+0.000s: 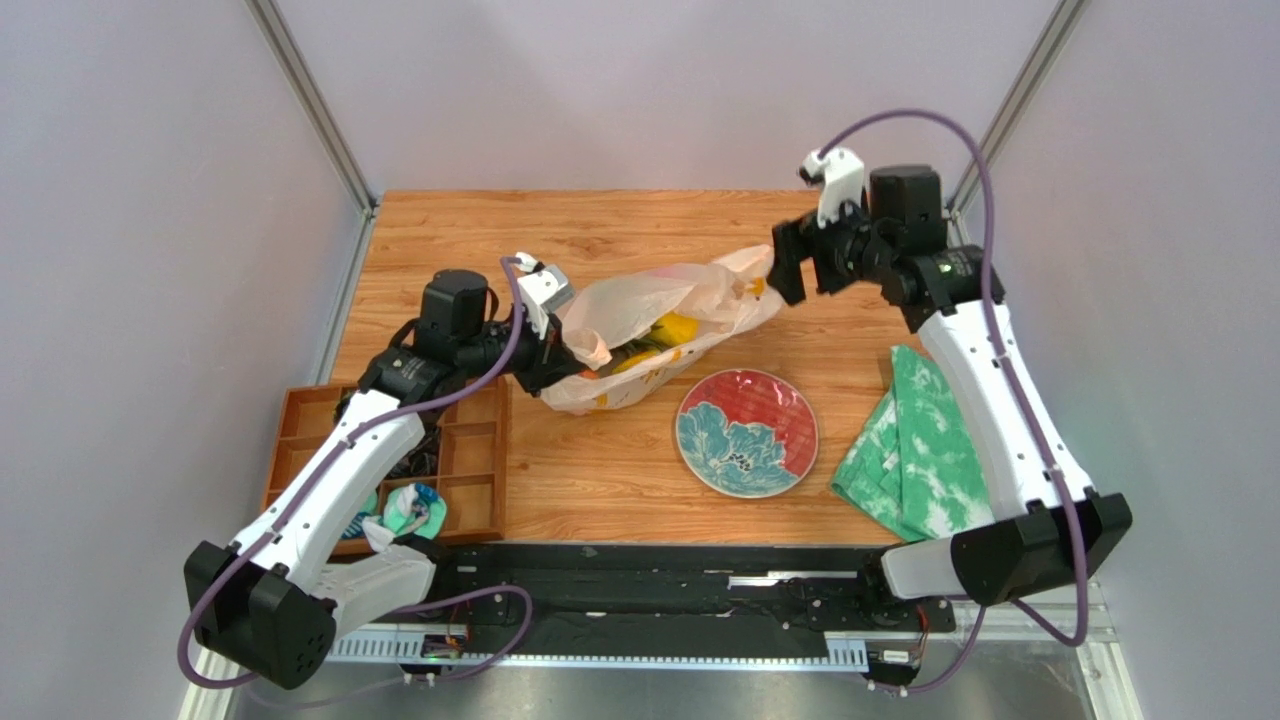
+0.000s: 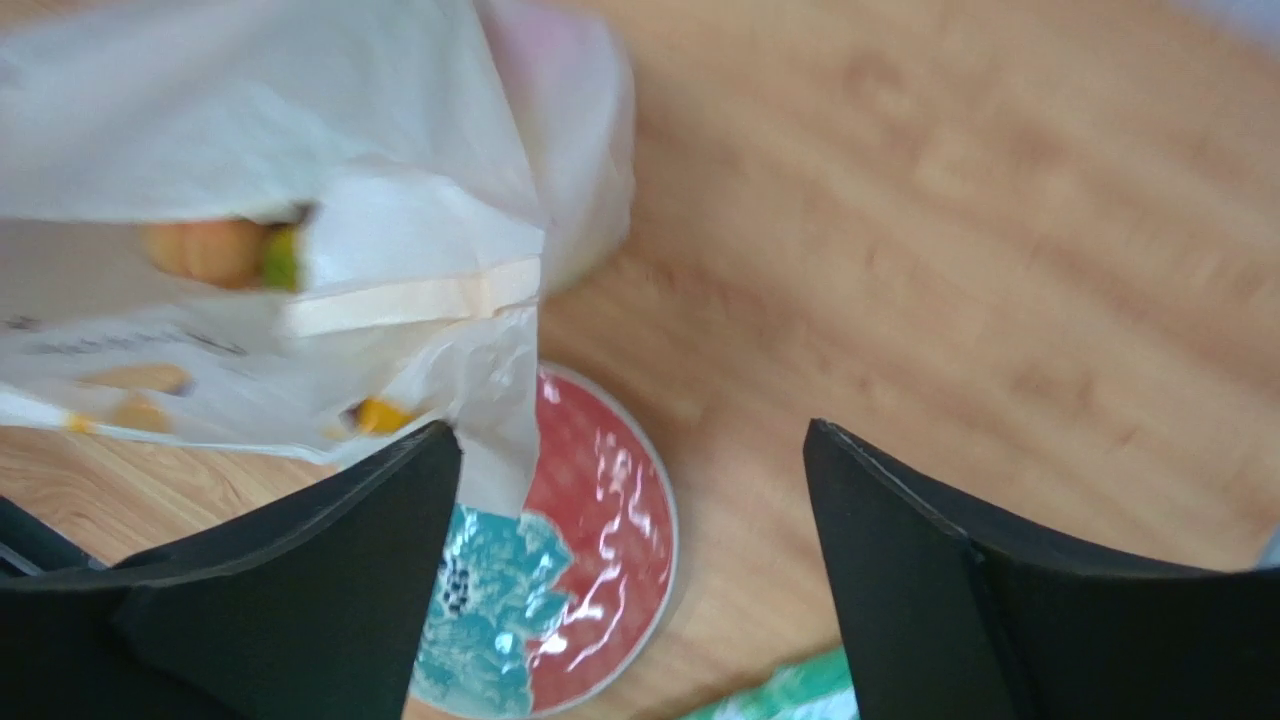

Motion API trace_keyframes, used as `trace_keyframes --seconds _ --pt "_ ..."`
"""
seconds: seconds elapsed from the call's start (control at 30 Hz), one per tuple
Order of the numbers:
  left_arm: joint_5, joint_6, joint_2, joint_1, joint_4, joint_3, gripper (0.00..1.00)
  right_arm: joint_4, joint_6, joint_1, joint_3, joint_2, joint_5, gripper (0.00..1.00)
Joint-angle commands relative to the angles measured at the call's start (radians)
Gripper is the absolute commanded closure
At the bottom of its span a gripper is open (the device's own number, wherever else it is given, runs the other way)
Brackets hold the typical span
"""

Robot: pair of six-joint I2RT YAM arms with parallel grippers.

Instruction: Take the fake fruits out of the plastic bag

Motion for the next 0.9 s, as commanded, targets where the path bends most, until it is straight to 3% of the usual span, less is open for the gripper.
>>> trace_keyframes --seconds 0.0,0.03,0.07,0.23,0.27,0.3,0.47,0.6,0.73,0.87 --pt "-0.027 -0.063 -0.037 0.004 0.081 -0.018 1.00 -0.014 -0.123 0.133 0.268 -0.010 -0.175 0.18" --pt "-0.040 -0.072 -0.043 0.004 0.086 -0.028 1.00 -0.023 -0.147 0.171 0.277 0.029 -0.180 0.22" --pt "-0.066 -0.088 -0.049 0.004 0.091 -0.033 1.00 -0.037 -0.179 0.240 0.279 0.049 -0.180 0.33" --pt "-0.139 -0.152 -0.096 0.006 0.089 -0.061 1.00 -0.015 -0.196 0.322 0.261 0.208 -0.245 0.63" --pt "-0.152 -0.163 -0.107 0.009 0.088 -0.062 1.00 -0.021 -0.199 0.341 0.264 0.234 -0.255 0.78" --pt "-0.155 -0.166 -0.112 0.012 0.091 -0.068 1.00 -0.026 -0.212 0.351 0.268 0.259 -0.265 0.83" --pt "-0.155 -0.201 -0.144 0.023 0.112 -0.103 1.00 0.043 -0.218 0.410 0.239 0.421 -0.168 0.92" --pt "-0.155 -0.244 -0.159 0.040 0.114 -0.130 1.00 -0.018 -0.226 0.472 0.207 0.478 -0.073 0.96" --pt "-0.170 -0.238 -0.170 0.044 0.103 -0.140 1.00 -0.136 -0.247 0.556 0.051 0.393 -0.048 0.97" --pt "-0.150 -0.243 -0.170 0.044 0.106 -0.157 1.00 -0.135 -0.250 0.532 -0.055 0.327 -0.041 0.97"
